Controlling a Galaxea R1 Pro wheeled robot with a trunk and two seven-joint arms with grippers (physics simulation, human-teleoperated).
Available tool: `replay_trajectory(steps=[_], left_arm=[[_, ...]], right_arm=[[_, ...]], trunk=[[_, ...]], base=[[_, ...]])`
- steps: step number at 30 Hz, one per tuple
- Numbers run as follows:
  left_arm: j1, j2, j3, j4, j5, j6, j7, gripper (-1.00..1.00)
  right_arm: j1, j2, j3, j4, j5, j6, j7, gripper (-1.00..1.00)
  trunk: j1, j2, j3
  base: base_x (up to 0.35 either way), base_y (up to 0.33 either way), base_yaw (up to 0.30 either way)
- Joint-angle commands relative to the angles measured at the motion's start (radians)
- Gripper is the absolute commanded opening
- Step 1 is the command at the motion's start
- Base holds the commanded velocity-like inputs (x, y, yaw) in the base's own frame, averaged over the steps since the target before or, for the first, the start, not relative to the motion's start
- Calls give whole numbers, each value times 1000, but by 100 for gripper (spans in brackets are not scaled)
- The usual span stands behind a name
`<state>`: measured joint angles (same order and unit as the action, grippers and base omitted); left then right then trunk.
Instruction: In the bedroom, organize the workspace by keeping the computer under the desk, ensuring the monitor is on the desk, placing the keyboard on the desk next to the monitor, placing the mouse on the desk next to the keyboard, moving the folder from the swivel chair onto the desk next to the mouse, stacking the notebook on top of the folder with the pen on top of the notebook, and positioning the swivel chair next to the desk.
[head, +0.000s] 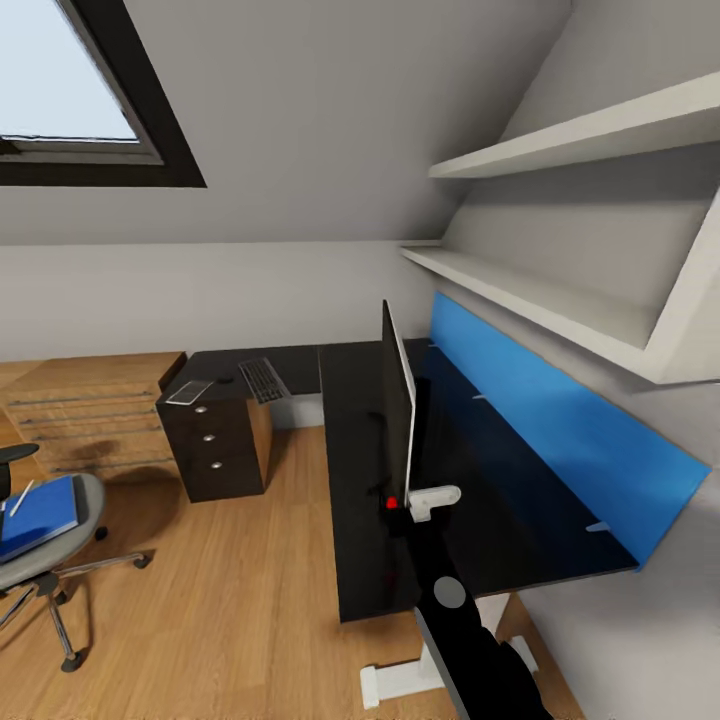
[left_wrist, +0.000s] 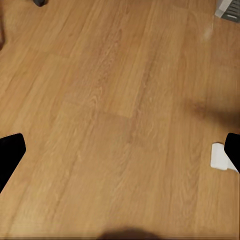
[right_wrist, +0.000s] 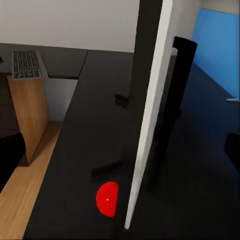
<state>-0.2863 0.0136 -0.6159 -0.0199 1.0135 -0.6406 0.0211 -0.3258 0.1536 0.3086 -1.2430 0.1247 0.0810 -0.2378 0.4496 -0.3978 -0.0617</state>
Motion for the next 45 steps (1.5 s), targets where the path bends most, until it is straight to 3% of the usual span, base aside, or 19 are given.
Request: replay_trajectory(steps=[1, 18, 24, 29, 45], left_arm=[[-1, 0, -8, -1, 7, -2, 2, 100], [-1, 3, -6, 0, 9, -2, 3, 100], [-1, 4, -5, 0, 10, -2, 3, 100], [-1, 4, -5, 0, 10, -2, 3, 100], [-1, 3, -6, 0, 9, -2, 2, 100]], right_arm=[[-1, 0, 2, -1, 10, 8, -6, 100], [-1, -1, 1, 65, 7, 10, -8, 100], [-1, -3, 1, 166, 3, 11, -8, 100], [-1, -3, 1, 193, 2, 11, -9, 100], [-1, 7, 9, 25, 3, -1, -16, 100]], trunk=[[0, -2, -2], [0, -2, -2], [0, -2, -2], [0, -2, -2], [0, -2, -2]], base=[[-104, -132, 0], [-99, -136, 0], [-112, -125, 0], [-40, -37, 0], [14, 183, 0]])
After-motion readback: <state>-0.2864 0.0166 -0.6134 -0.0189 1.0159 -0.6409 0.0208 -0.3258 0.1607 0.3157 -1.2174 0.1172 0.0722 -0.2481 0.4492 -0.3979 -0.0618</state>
